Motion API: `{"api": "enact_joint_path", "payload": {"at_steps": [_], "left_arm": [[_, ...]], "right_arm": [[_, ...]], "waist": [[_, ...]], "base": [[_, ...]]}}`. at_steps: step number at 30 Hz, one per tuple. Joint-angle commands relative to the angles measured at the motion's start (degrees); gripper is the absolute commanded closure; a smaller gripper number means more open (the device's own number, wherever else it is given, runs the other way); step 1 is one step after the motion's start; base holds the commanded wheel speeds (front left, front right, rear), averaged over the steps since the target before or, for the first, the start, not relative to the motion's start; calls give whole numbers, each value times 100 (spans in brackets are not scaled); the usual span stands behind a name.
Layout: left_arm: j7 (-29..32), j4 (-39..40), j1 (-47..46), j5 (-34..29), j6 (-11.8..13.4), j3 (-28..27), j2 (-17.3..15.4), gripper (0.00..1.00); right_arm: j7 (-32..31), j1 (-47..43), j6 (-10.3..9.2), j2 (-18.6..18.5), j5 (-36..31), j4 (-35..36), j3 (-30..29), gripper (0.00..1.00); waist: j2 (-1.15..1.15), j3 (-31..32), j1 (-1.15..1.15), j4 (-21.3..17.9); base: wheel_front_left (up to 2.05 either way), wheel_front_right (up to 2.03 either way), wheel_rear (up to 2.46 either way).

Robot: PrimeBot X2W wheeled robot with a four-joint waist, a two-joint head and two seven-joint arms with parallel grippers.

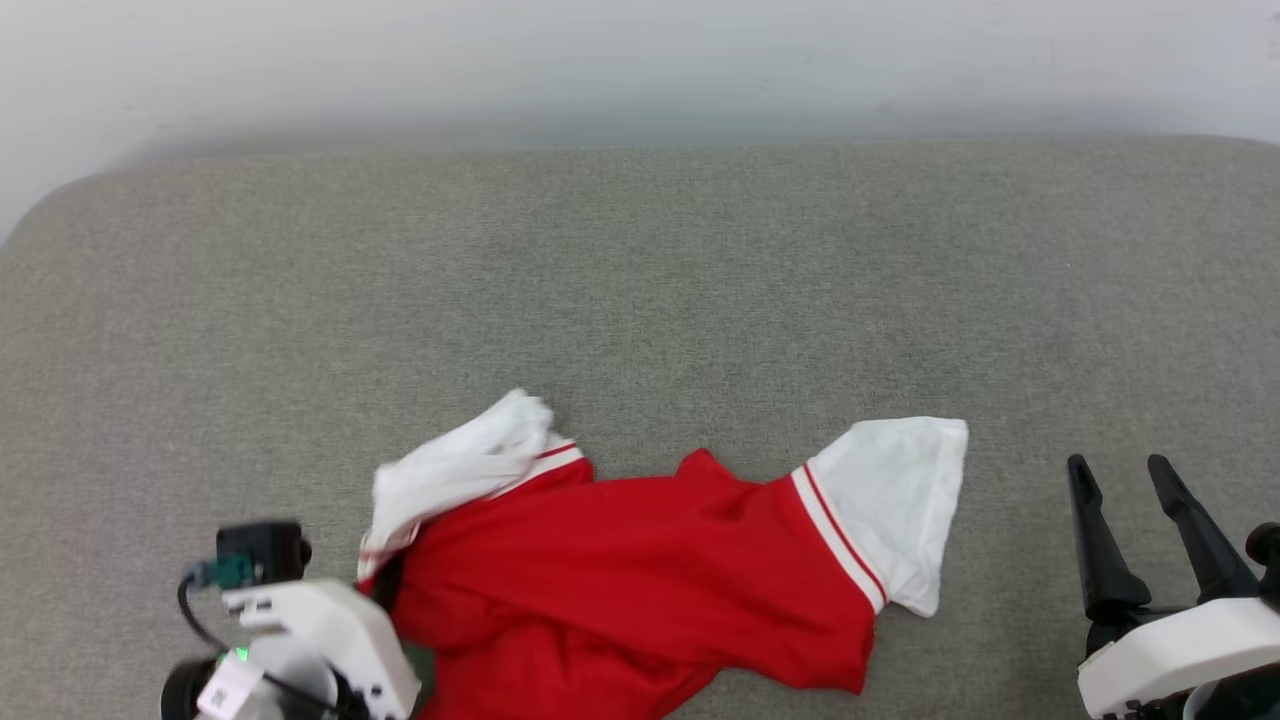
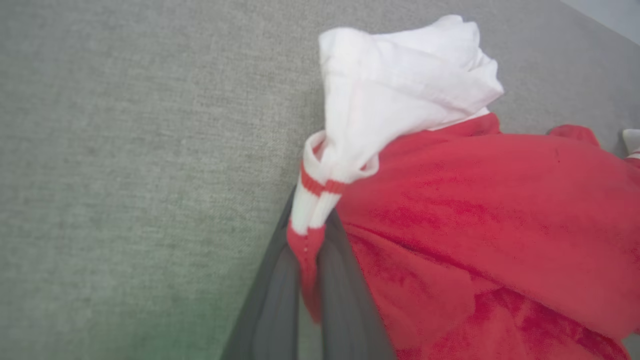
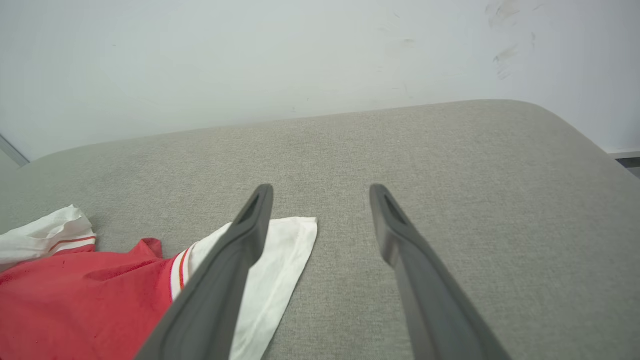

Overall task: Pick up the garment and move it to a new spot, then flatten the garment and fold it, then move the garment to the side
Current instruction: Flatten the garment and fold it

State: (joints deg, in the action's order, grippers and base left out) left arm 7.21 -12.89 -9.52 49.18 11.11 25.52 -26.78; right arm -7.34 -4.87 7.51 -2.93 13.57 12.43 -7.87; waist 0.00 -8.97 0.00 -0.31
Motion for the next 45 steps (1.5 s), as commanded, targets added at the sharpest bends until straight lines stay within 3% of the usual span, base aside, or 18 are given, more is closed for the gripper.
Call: {"api": "enact_joint_path", "payload": {"at_steps": [1, 5, 6, 7, 8, 14, 21, 26, 29, 31, 45], "left_arm": [[-26, -32, 119, 54, 24, -28, 1, 100], [-1, -163, 554, 303, -1, -58, 98, 100], [-18, -191, 626, 327, -24, -52, 113, 82], [-15, -215, 685, 366, -36, -30, 135, 55], [-63, -211, 726, 346, -51, -8, 163, 0], [-618, 88, 544, -128, -33, 120, 162, 0], [-1553, 684, 393, -965, 251, 168, 33, 0], [-1860, 1153, 309, -1292, 394, 201, 8, 0], [-1916, 1426, 227, -1418, 468, 218, 19, 0], [-1939, 1629, 168, -1504, 515, 232, 15, 0], [-2032, 1883, -293, -1723, 467, 284, 118, 0]], "right_arm": [[-12, -57, -4, 7, 1, 4, -7, 0], [-38, -60, -4, 7, -40, 29, -45, 0], [-41, -59, -4, 7, -52, 38, -46, 0], [-53, -69, -4, 7, -54, 37, -52, 0], [-46, -83, -4, 7, -60, 42, -62, 0], [-116, -153, -4, 7, -71, 44, -82, 0], [-199, -300, -4, 7, -44, 11, -152, 0], [-566, -388, -4, 7, -64, -230, -326, 0], [-1143, -168, -4, 3, -114, -595, -339, 0], [-1610, 145, -4, -157, 14, -922, -233, 0], [-3014, 2183, -4, -1114, 568, -2372, 787, 0]], "waist": [[0, 11, 0, 25], [0, 60, 0, 84], [0, 82, 0, 92], [0, 110, 0, 99], [0, 143, 0, 109], [0, 354, 0, 107], [0, 643, 0, -29], [0, 682, 0, 17], [0, 543, 0, 113], [0, 380, 0, 214], [0, -494, 0, 832]], "base": [[0, 0, 0], [0, 0, 0], [0, 0, 0], [0, 0, 0], [0, 0, 0], [0, 0, 0], [0, 0, 0], [0, 0, 0], [0, 0, 0], [0, 0, 0], [0, 0, 0]]}}
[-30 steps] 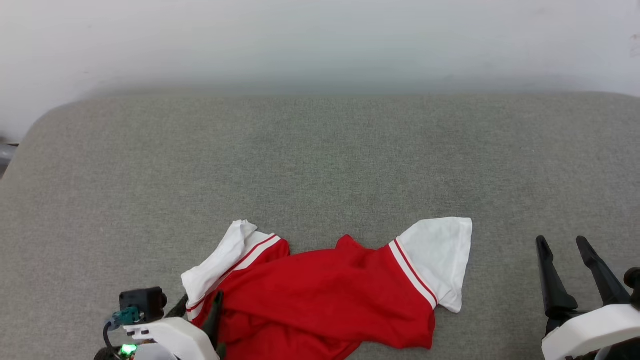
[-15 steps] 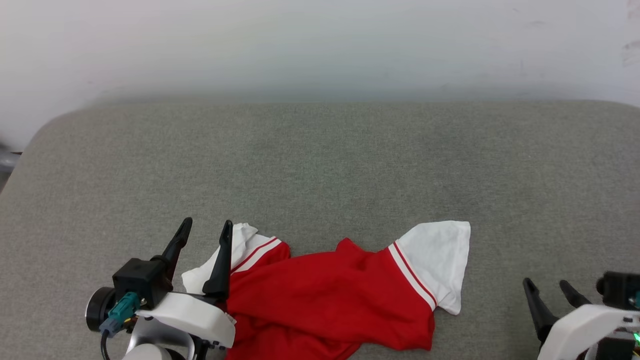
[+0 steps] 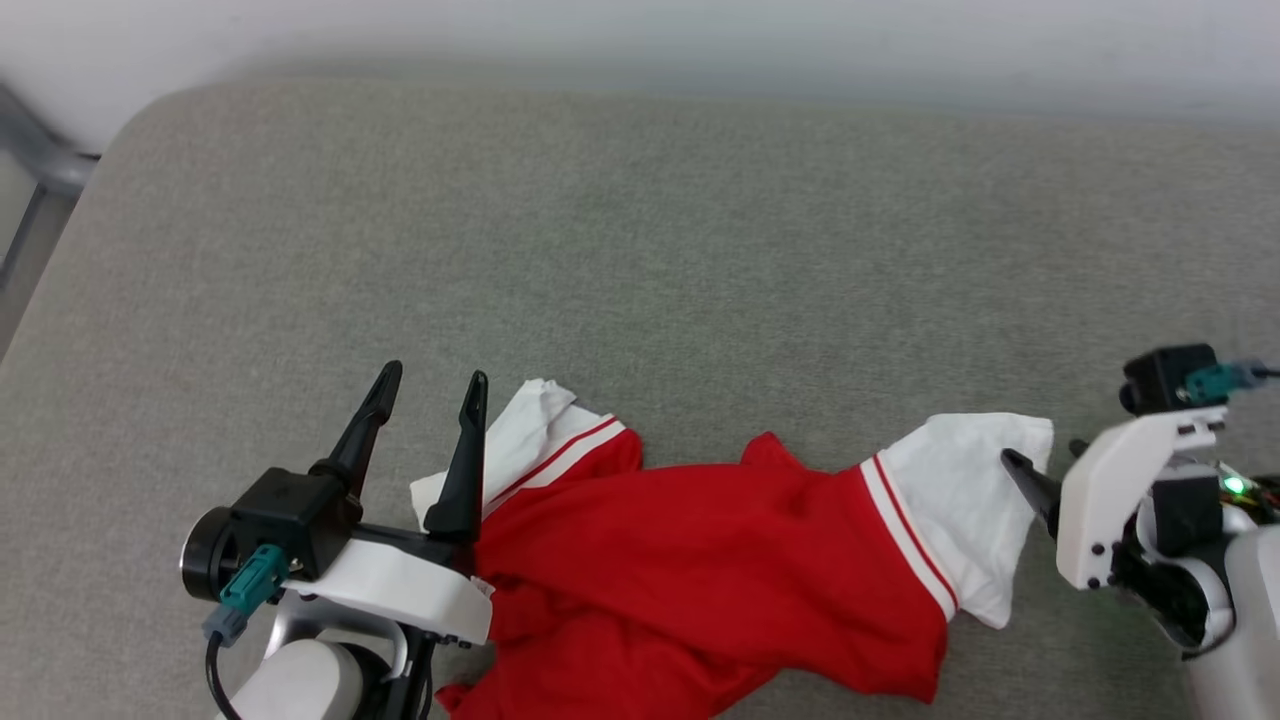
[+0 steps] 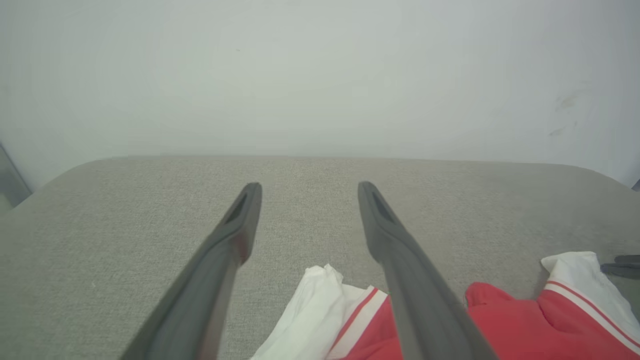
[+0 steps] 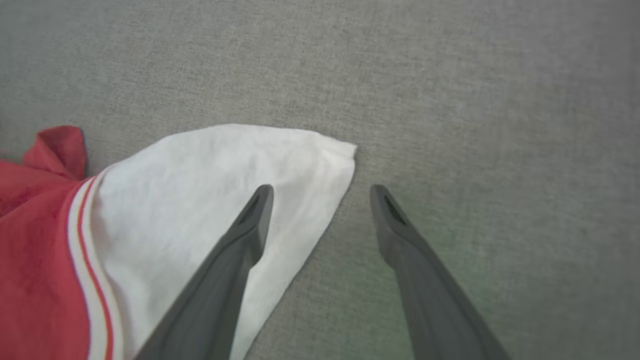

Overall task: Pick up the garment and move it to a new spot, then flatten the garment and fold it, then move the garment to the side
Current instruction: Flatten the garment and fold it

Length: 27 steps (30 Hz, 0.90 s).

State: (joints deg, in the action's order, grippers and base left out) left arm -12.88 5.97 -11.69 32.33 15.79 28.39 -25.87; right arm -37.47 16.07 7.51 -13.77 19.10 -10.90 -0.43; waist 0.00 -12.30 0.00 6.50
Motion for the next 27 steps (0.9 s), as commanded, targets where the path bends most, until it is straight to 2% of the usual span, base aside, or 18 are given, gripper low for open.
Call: {"api": "enact_joint_path", "payload": {"at_steps": [1, 5, 10, 11, 12, 15, 20, 23, 27], "left_arm": [[-42, -20, -94, -36, -16, -3, 45, 0], [-82, -112, -160, -8, -55, -7, 111, 0], [-107, -235, -168, 24, -108, 9, 169, 0], [-108, -269, -166, 54, -119, 3, 168, 0], [-102, -304, -158, 79, -141, -7, 167, 0], [-79, -404, -118, 129, -167, -24, 134, 0], [204, -545, -136, 390, -304, -76, -5, 0], [488, -615, -288, 547, -428, -120, -126, 0], [1144, -750, -527, 766, -655, -21, -337, 0]], "right_arm": [[-75, 229, -4, -84, 49, -168, 124, 0], [-383, 560, -3, -223, 199, -679, 521, 0], [-1046, 443, 6, -220, 560, -1300, 989, 0], [-1140, 408, 6, -226, 620, -1358, 1038, 53], [-1184, 387, 6, -219, 703, -1394, 1052, 99], [-1127, 394, 5, -260, 777, -1364, 1042, 100], [-538, 477, -7, -392, 645, -916, 729, 100], [-309, 396, -6, -404, 531, -508, 502, 100], [-384, 23, -5, -285, 312, 141, 172, 100]], "waist": [[0, -207, 0, 184], [0, -334, 0, 290], [0, -364, 0, 363], [0, -355, 0, 364], [0, -345, 0, 360], [0, -261, 0, 301], [0, -46, 0, 125], [0, 66, 0, -25], [0, 114, 0, -248]], "base": [[0, 0, 0], [0, 0, 0], [0, 0, 0], [0, 0, 0], [0, 0, 0], [0, 0, 0], [0, 0, 0], [0, 0, 0], [0, 0, 0]]}}
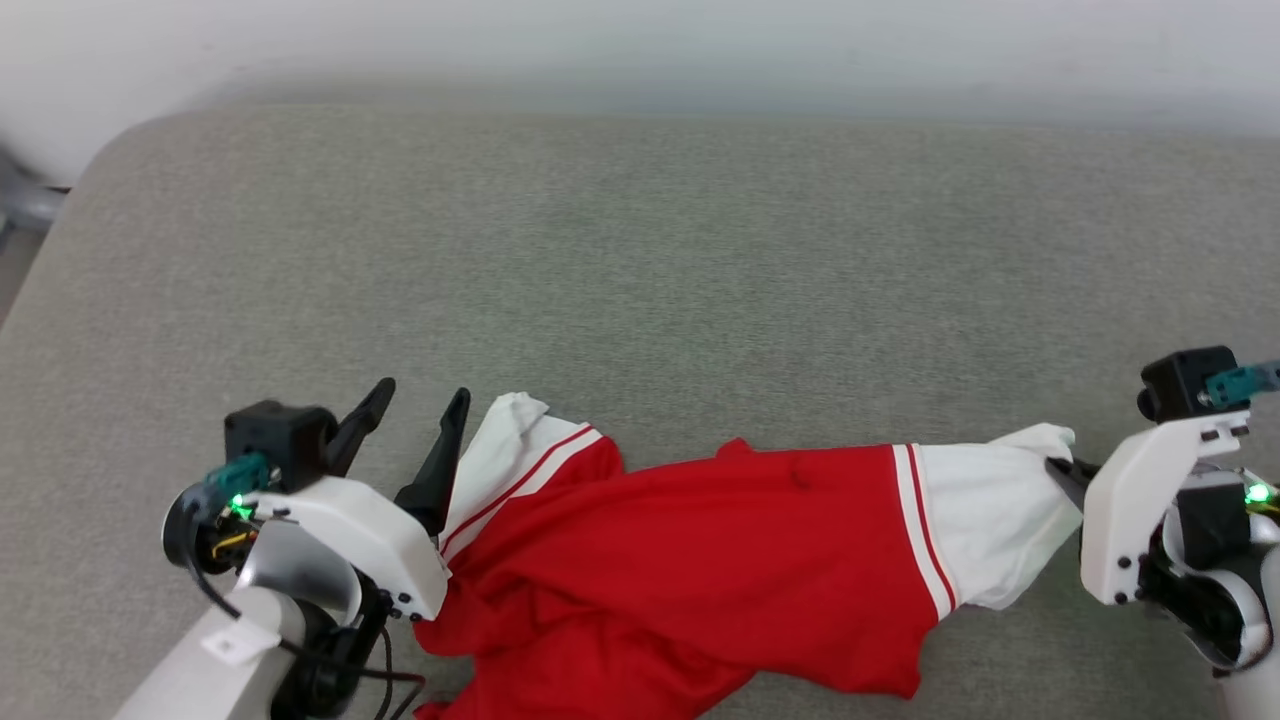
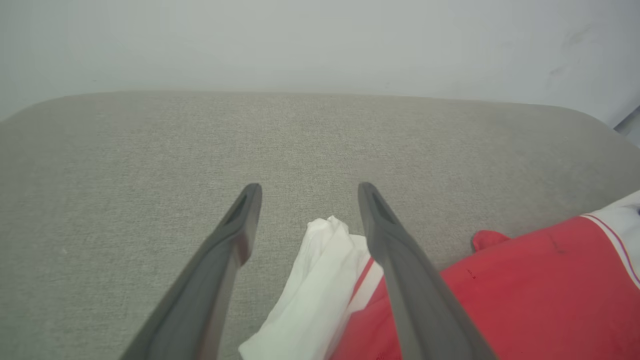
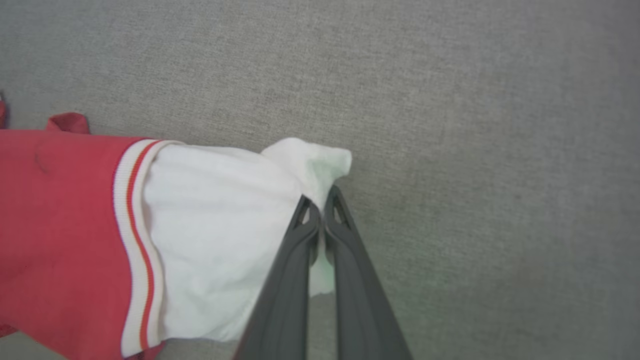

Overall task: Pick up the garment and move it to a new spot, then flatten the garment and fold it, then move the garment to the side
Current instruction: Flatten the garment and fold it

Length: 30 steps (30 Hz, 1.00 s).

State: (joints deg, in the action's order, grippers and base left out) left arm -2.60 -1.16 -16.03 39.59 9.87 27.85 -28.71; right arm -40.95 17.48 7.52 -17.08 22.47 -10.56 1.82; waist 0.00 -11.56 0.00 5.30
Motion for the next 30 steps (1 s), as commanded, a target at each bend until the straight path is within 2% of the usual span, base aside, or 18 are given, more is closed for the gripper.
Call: {"api": "enact_joint_path", "payload": {"at_steps": [1, 6, 10, 18, 21, 23, 25, 30], "left_arm": [[308, -78, -189, 99, -136, 73, -92, 0], [1373, -426, -628, 440, -506, 265, -321, 0], [2190, -748, -941, 702, -742, 412, -464, 0], [3240, -1390, -1360, 943, -902, 645, -553, 0], [3603, -1586, -1363, 1026, -970, 817, -470, 100], [3839, -1682, -1337, 1086, -1005, 933, -412, 100], [3817, -1719, -1385, 1067, -1006, 943, -398, 100], [3170, -1739, -1684, 693, -972, 821, -418, 100]], "right_arm": [[-84, -223, -6, 72, -88, 278, -138, 100], [-294, -664, -6, 282, -277, 1094, -380, 100], [-385, -852, -6, 472, -314, 1469, -413, 100], [-365, -945, -5, 672, -336, 1688, -336, 100], [-329, -940, -5, 705, -341, 1662, -340, 100], [-303, -942, -6, 718, -355, 1638, -350, 100], [-240, -894, -6, 723, -392, 1626, -374, 100], [92, -693, -6, 645, -565, 1482, -408, 100]], "waist": [[0, 31, 0, -174], [0, -139, 0, -434], [0, -342, 0, -632], [0, -654, 0, -875], [0, -694, 0, -915], [0, -693, 0, -930], [0, -666, 0, -944], [0, -448, 0, -926]], "base": [[0, 0, 0], [0, 0, 0], [0, 0, 0], [0, 0, 0], [0, 0, 0], [0, 0, 0], [0, 0, 0], [0, 0, 0]]}}
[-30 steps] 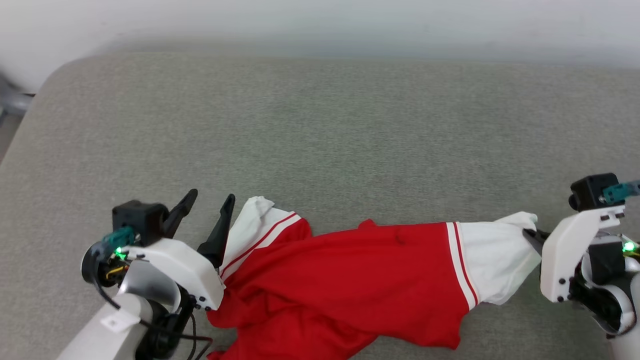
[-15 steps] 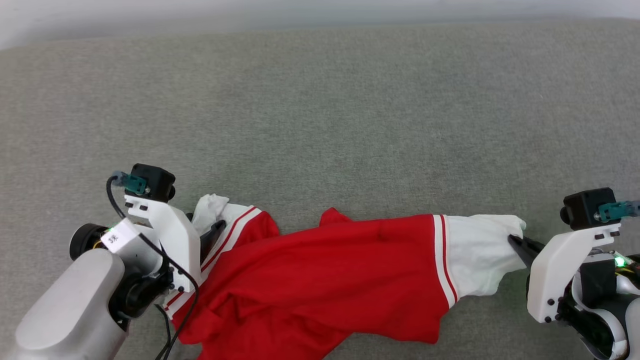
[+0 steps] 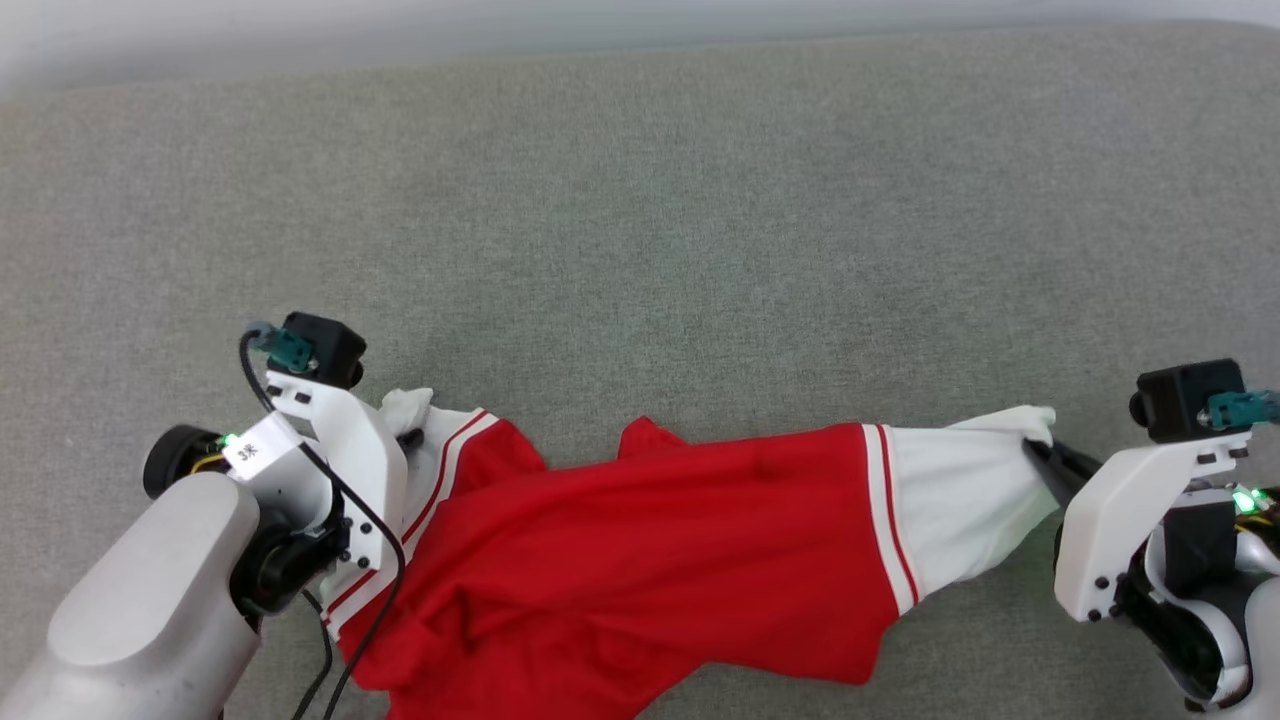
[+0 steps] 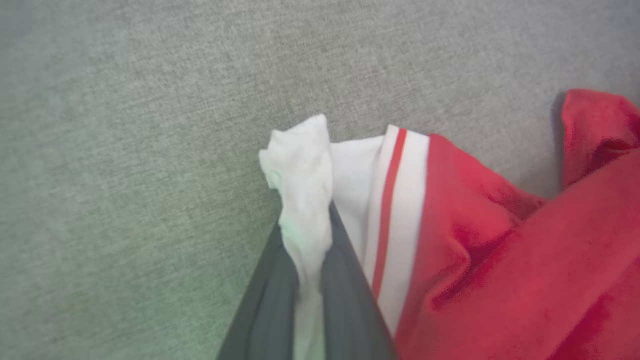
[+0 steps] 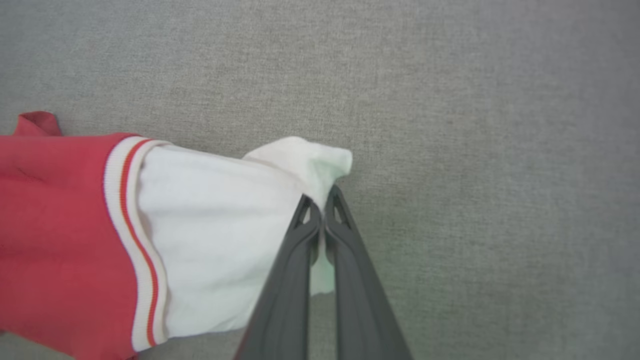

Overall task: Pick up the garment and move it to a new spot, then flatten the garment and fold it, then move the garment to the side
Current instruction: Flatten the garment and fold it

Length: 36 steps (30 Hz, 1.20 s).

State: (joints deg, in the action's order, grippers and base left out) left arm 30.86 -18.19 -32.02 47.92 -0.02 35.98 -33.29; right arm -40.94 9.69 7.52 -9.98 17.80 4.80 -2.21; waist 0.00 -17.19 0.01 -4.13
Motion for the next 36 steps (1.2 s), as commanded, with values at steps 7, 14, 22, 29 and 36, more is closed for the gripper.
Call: {"api": "enact_joint_path", "payload": {"at_steps": [7, 14, 22, 29, 36], "left_arm": [[-1231, -197, -389, -658, 313, -187, 118, 100], [-2054, -506, -1022, -908, 421, -422, 262, 100], [-2723, -1203, -2388, -922, 289, -844, 448, 100], [-3140, -1759, -3746, -987, 180, -1149, 368, 100], [-3538, -2024, -4915, -1125, 40, -1372, 133, 100]], "right_arm": [[465, 516, -6, -148, -227, -489, -86, 100], [1003, 1409, -6, -284, -363, -1046, -248, 100], [1595, 3110, -7, -492, -604, -1853, -314, 100], [2007, 4903, -9, -542, -1003, -2427, -423, 100], [2382, 6572, -10, -550, -1388, -2984, -418, 100]], "waist": [[0, 500, -1, 109], [0, 726, -1, 214], [0, 458, -1, 347], [0, -15, -1, 307], [0, -460, -1, 194]], "base": [[0, 0, 0], [0, 0, 0], [0, 0, 0], [0, 0, 0], [0, 0, 0]]}}
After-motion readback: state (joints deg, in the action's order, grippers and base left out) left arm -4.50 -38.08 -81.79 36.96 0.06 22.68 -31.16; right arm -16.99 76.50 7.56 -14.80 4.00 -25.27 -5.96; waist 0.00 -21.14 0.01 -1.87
